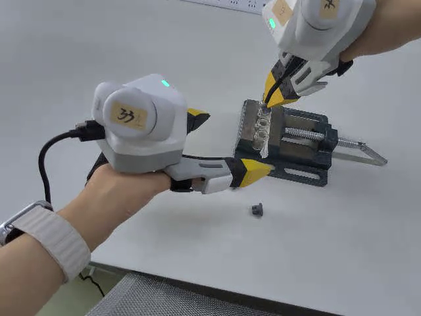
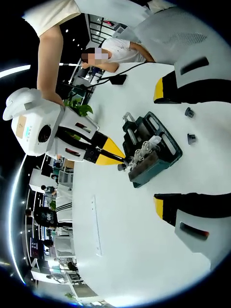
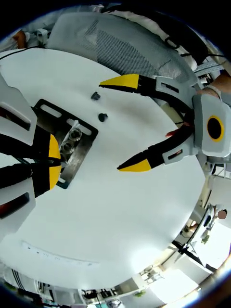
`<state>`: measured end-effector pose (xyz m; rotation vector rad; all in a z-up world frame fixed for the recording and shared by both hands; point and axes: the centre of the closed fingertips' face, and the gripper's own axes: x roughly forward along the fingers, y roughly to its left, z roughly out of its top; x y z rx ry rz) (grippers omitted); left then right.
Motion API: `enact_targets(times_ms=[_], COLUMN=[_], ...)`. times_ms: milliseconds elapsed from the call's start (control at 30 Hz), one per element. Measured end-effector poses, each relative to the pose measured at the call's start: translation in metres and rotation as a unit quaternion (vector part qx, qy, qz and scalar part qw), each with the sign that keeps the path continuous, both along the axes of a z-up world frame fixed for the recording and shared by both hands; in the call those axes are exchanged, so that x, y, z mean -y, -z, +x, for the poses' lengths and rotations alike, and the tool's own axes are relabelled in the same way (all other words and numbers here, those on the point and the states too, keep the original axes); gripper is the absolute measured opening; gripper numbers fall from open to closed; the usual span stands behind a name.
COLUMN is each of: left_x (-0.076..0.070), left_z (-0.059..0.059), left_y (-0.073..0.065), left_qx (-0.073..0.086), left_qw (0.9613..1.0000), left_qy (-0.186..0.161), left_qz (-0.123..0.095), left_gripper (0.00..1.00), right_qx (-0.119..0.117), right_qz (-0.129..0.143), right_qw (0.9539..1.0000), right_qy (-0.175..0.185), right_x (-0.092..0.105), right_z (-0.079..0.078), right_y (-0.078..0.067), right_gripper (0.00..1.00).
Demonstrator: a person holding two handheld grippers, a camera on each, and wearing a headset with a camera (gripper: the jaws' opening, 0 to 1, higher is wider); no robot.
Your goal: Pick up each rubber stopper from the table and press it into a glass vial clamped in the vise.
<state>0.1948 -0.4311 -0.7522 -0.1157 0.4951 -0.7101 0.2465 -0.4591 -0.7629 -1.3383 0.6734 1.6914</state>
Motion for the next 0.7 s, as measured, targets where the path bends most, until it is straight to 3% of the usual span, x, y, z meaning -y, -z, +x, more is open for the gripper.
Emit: enact_targets(times_ms=[167, 433, 600, 700], left_x=[0.002, 0.002, 0.004, 0.007], left_z=[0.005, 0.015, 0.016, 0.015], left_y=[-0.005, -0.023, -0.031, -0.037], left_qx=[-0.011, -0.022, -0.02, -0.025], left_qw=[0.9995, 0.9948, 0.9936, 0.9915], left_qy=[-0.016, -0.027, -0.024, -0.018], left_qz=[-0.024, -0.096, -0.108, -0.127], left_gripper=[0.66, 0.4, 0.33, 0.25], right_qx=[0.001, 0.0, -0.002, -0.001], right_qz=[0.018, 0.076, 0.102, 0.116], right_qw=[0.9998, 0.9971, 0.9948, 0.9933], right_qy=[0.003, 0.003, -0.001, -0.005], right_x=[0.0, -0.007, -0.009, -0.012], right_z=[-0.005, -0.023, -0.034, -0.042], right_y=[-0.01, -0.041, -0.056, -0.064], right_gripper=[0.0, 0.0, 0.0, 0.0])
